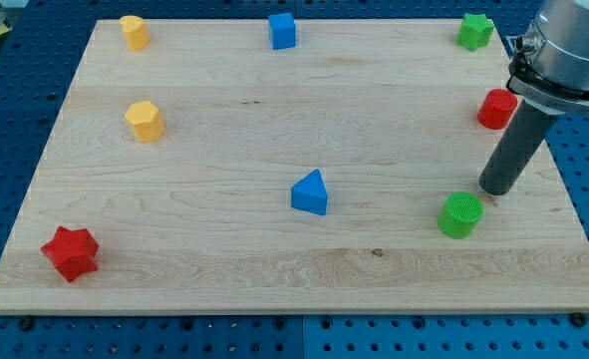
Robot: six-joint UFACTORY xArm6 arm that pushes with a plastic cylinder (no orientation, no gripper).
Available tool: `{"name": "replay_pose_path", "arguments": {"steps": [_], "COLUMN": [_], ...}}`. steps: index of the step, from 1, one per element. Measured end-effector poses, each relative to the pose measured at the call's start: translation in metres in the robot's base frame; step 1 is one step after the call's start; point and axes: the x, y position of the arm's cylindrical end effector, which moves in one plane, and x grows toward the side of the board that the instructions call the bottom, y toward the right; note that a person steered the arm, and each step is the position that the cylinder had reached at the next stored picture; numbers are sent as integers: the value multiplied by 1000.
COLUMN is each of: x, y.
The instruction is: Push the green circle to the bottom center
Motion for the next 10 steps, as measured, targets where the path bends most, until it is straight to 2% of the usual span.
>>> {"name": "replay_pose_path", "arguments": {"steps": [3, 5, 10], "x": [40, 51, 82], "y": [-34, -63, -174]}}
